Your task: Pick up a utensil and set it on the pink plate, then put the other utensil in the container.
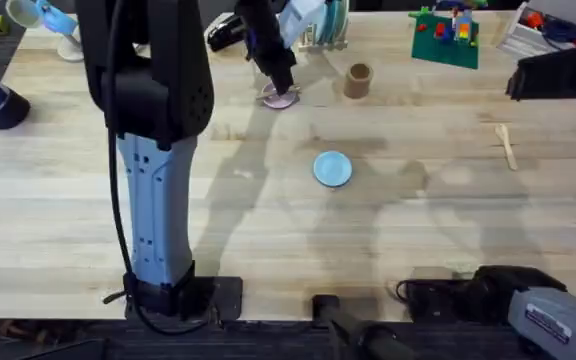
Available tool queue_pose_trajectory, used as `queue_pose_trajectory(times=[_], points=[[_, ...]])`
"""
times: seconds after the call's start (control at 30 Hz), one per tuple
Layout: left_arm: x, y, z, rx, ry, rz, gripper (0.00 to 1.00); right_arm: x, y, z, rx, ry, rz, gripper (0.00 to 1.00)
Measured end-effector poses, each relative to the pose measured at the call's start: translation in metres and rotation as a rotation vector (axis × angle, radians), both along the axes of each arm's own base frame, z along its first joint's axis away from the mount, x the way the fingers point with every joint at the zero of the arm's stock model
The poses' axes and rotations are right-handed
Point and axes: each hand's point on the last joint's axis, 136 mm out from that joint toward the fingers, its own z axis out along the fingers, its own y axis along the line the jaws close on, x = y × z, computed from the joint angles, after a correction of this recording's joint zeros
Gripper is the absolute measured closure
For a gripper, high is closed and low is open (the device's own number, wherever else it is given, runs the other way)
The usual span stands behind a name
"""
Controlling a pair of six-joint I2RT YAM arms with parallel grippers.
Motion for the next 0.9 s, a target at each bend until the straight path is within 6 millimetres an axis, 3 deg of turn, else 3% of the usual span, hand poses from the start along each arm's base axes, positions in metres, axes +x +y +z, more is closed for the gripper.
queue_pose_trajectory(times=[0.23,0.5,0.73,0.9], points=[[-0.0011,-0.0002,0.0000,-0.001,0.007,-0.001,0.949,-0.0001,0.0000,0.0001,0.000,0.000,0.000,0.008],[-0.0022,0.0001,-0.0010,0.001,0.014,0.004,0.656,-0.0001,0.0000,0.0000,0.000,0.000,0.000,0.008],[-0.0021,0.0001,-0.0008,0.001,0.013,0.005,0.532,-0.0001,0.0000,0.0001,0.000,0.000,0.000,0.007],[-0.0024,0.0003,-0.0010,0.001,0.015,0.006,0.519,-0.0001,0.0000,0.0000,0.000,0.000,0.000,0.007]])
